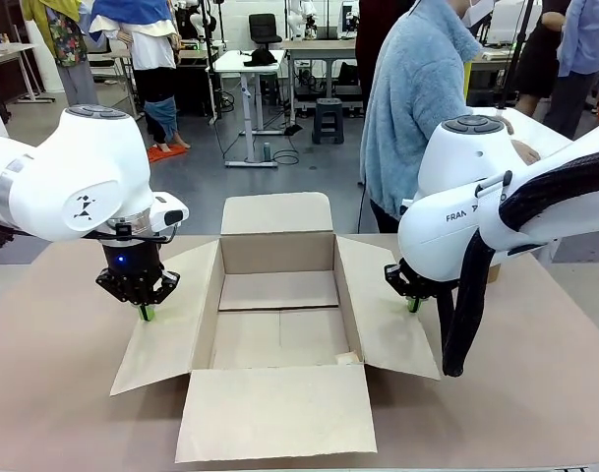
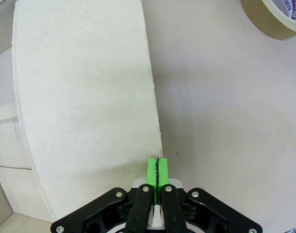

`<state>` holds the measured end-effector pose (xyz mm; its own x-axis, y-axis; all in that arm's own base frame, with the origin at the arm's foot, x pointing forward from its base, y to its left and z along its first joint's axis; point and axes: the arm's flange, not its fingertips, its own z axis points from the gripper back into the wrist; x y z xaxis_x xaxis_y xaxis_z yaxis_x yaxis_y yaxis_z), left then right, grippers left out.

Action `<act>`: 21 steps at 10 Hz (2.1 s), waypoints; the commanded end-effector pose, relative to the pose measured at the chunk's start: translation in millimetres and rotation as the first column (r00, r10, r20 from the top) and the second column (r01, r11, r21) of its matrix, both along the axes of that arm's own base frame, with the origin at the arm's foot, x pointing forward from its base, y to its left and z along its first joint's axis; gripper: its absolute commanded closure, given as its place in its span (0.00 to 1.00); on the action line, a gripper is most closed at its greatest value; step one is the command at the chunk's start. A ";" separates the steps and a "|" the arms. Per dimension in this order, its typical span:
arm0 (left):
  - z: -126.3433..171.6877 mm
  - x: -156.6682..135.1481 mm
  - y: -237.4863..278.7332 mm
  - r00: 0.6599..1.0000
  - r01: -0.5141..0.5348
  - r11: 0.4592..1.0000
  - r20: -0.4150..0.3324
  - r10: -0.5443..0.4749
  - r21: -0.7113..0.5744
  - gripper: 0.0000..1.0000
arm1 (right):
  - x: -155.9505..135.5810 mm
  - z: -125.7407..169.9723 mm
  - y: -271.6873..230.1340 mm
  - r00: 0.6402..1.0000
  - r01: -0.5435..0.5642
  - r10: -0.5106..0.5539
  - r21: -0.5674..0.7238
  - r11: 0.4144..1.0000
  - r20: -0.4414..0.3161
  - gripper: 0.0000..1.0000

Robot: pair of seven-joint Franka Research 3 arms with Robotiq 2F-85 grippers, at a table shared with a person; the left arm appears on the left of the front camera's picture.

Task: Wrap the clocks to prevent damage.
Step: Once the human has placed the objects inside and stepped back, release both hands from the side flaps of the Package Box.

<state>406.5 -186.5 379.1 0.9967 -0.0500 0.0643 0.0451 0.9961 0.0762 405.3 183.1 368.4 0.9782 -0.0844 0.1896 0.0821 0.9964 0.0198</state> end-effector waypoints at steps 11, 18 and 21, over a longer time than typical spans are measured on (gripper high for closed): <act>-0.8 -0.5 0.2 1.000 0.000 1.000 -0.002 0.000 0.001 1.00 | -0.2 -0.2 0.5 1.000 0.007 -0.007 -0.005 1.000 0.003 0.99; -0.8 -0.5 0.2 1.000 0.000 1.000 -0.002 0.000 0.001 1.00 | -0.2 -0.2 0.5 1.000 0.007 -0.007 -0.005 1.000 0.003 0.99; -0.8 -0.5 0.2 1.000 0.000 1.000 -0.002 0.000 0.001 1.00 | -0.2 -0.2 0.5 1.000 0.007 -0.007 -0.005 1.000 0.003 0.99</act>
<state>406.5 -186.5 379.1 0.9967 -0.0500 0.0643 0.0451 0.9961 0.0762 405.3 183.1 368.4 0.9782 -0.0844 0.1896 0.0822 0.9964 0.0198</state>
